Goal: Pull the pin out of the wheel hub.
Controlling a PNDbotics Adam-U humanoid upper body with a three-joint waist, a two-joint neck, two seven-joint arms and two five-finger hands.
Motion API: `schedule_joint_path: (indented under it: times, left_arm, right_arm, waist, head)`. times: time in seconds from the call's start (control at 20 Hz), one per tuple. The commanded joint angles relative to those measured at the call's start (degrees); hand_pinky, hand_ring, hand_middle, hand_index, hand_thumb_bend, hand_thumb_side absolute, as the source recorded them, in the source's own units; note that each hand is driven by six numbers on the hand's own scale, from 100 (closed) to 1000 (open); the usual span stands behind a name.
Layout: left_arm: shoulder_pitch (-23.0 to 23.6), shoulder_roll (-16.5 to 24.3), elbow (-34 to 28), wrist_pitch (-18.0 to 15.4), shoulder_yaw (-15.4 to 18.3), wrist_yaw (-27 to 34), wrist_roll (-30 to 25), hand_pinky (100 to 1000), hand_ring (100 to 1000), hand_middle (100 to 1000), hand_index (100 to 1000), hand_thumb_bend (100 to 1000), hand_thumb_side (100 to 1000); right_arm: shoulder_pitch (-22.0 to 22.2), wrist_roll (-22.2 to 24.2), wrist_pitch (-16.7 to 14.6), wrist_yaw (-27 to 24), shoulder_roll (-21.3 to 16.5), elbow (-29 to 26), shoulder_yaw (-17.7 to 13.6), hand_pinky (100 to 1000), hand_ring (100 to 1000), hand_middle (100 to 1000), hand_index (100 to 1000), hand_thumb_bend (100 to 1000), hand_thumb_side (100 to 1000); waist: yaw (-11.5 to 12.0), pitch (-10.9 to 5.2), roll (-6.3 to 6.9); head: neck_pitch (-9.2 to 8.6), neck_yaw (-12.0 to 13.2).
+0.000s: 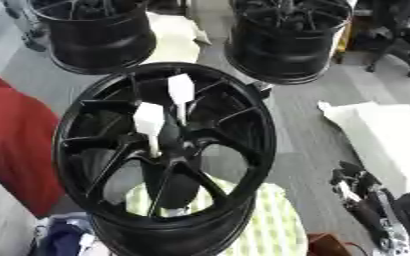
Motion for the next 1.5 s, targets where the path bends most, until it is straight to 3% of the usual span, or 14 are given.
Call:
schedule_joint_path:
  times: [0.05,0.15,0.3,0.6,0.8,0.9,1.1,1.25,1.5]
  left_arm:
    - [-4.2,9.4,2.3,-5.2,-4.6,1.5,-4.5,737,763,744,868,197,627]
    - [-7.9,12.3,3.5,-8.1,-8.6,1.3,-8.5,748,764,748,868,198,627]
    - [-14.2,13.6,4.7,-10.8,-14.7,0.3,-14.9,764,768,756,871,206,625]
    - [-25.2,9.1,4.6,-13.9,-24.7,-2.1,-26.8,780,772,760,870,226,618]
    - [-28.9,6.1,3.7,-15.9,-33.1,-8.1,-28.0,800,765,767,884,289,575]
    - [-30.2,4.7,4.1,-17.4,-36.4,-12.3,-28.1,805,769,772,889,275,587]
    - [-32.1,1.9,7.0,-20.5,-40.1,-18.8,-28.1,832,794,803,907,313,543]
    - [-32.9,0.1,9.6,-23.7,-42.0,-22.1,-28.1,852,813,828,921,395,513]
    - [-34.0,-2.1,13.4,-28.0,-43.2,-25.2,-28.1,860,822,839,924,395,481]
  right_arm:
    - [-0.2,0.2,-0.1,0.4,-1.5,-0.8,-0.2,684,688,700,828,193,461]
    - [-0.1,0.3,-0.1,0.4,-1.6,-0.7,-0.1,683,688,700,828,193,461]
    - [0.0,0.4,-0.1,0.4,-1.8,-0.6,0.1,683,688,700,827,194,460]
    - [0.4,0.5,0.0,0.4,-2.2,-0.4,0.1,683,688,700,827,195,459]
    - [0.5,0.6,0.0,0.4,-2.3,-0.4,0.2,682,687,699,827,194,461]
    - [0.6,0.6,0.0,0.4,-2.3,-0.4,0.2,682,687,699,827,196,459]
    - [0.7,0.6,0.0,0.4,-2.3,-0.3,0.1,682,687,699,827,196,459]
    - [0.8,0.5,0.0,0.4,-2.3,-0.3,0.1,682,687,699,826,196,458]
    - [0.9,0.5,0.0,0.4,-2.2,-0.3,0.1,682,687,698,826,197,458]
  waist:
    - [-0.3,-0.8,0.33]
    - [-0.6,-1.05,0.51]
    - [-0.9,-1.37,0.66]
    - [-1.1,-1.92,0.7]
    - [-1.5,-2.06,0.79]
    - [-1.6,-2.12,0.82]
    - [-1.8,-2.26,0.83]
    - [-1.9,-2.39,0.82]
    - [-1.9,-2.54,0.77]
  head:
    - [-0.14,0.1]
    - [-0.14,0.2]
    - [-0.14,0.4]
    - [-0.14,0.6]
    - [-0.14,0.9]
    - [-0.14,0.9]
    - [-0.14,0.9]
    - [-0.14,0.8]
    - [-0.14,0.8]
